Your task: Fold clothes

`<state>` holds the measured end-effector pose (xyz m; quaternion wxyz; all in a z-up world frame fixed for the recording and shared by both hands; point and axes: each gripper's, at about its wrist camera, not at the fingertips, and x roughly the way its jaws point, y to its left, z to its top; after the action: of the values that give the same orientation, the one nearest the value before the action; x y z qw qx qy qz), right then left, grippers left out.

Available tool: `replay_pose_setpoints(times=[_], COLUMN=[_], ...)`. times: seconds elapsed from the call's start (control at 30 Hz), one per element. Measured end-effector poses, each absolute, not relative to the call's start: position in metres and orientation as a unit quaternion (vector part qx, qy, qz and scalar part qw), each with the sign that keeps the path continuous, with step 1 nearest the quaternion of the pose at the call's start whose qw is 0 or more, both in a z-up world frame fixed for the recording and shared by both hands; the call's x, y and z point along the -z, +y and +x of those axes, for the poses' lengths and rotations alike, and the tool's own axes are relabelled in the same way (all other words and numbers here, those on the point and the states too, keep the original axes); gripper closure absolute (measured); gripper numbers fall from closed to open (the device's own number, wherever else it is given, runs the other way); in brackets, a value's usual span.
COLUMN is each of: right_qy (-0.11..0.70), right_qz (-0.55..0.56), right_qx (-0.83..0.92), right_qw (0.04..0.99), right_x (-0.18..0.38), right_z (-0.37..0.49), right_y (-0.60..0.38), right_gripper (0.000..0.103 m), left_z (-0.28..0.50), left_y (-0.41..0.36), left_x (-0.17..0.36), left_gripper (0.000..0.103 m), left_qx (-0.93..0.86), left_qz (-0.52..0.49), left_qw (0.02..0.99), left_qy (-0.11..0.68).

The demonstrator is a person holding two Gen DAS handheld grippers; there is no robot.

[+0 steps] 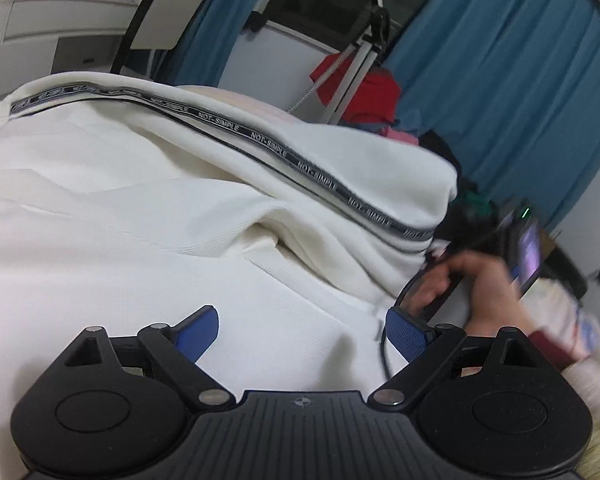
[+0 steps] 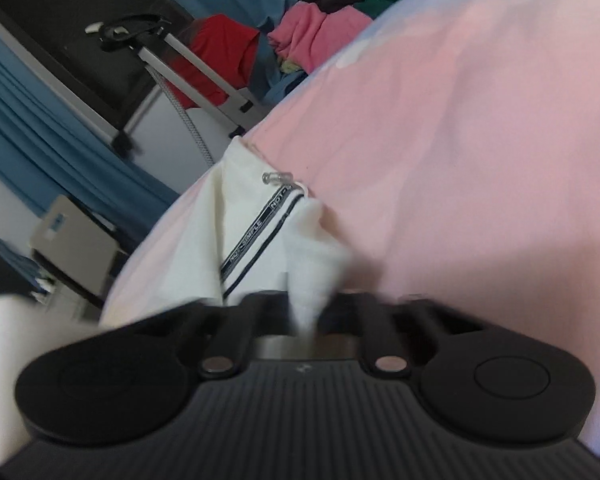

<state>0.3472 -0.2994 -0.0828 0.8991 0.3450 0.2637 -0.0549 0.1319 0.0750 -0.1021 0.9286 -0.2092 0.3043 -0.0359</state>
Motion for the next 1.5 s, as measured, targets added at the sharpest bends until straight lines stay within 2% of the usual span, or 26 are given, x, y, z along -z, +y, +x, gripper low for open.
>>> replay_pose_setpoints(times=[0.33, 0.47, 0.7, 0.93, 1.23, 1.37, 1.43, 1.47, 1.5], right_qy=[0.185, 0.176, 0.244, 0.201, 0.252, 0.274, 0.274, 0.272, 0.268], right_qz=[0.273, 0.236, 0.221, 0.225, 0.235, 0.260, 0.247, 0.238, 0.228], right_qx=[0.157, 0.239, 0.271, 0.248, 0.253, 0.234, 0.220, 0.210, 0.199], right_qw=[0.931, 0.925, 0.905, 0.921, 0.904, 0.896, 0.903, 0.909, 0.915], right_x=[0.027, 0.013, 0.047, 0.041, 0.117, 0.112, 0.097, 0.088, 0.078], right_z=[0.352, 0.334, 0.305, 0.300, 0.283, 0.281, 0.269, 0.260, 0.252], right_y=[-0.370, -0.451, -0.521, -0.528, -0.549, -0.553, -0.541, -0.532, -0.522], right_gripper=[0.097, 0.097, 0.097, 0.097, 0.096, 0.088, 0.072, 0.056, 0.047], left_z=[0.127, 0.125, 0.130, 0.121, 0.107, 0.103, 0.101, 0.099, 0.097], left_y=[0.064, 0.057, 0.046, 0.039, 0.014, 0.007, 0.004, 0.002, 0.001], left_x=[0.100, 0.097, 0.098, 0.088, 0.074, 0.068, 0.066, 0.066, 0.066], left_gripper=[0.011, 0.011, 0.011, 0.011, 0.011, 0.011, 0.011, 0.011, 0.011], left_qx=[0.040, 0.042, 0.049, 0.062, 0.084, 0.088, 0.086, 0.087, 0.088], left_qz=[-0.203, -0.185, -0.154, -0.128, -0.069, -0.050, -0.034, -0.033, -0.033], left_qw=[0.930, 0.934, 0.938, 0.945, 0.957, 0.961, 0.964, 0.964, 0.964], left_qy=[0.303, 0.303, 0.306, 0.296, 0.271, 0.259, 0.251, 0.251, 0.250])
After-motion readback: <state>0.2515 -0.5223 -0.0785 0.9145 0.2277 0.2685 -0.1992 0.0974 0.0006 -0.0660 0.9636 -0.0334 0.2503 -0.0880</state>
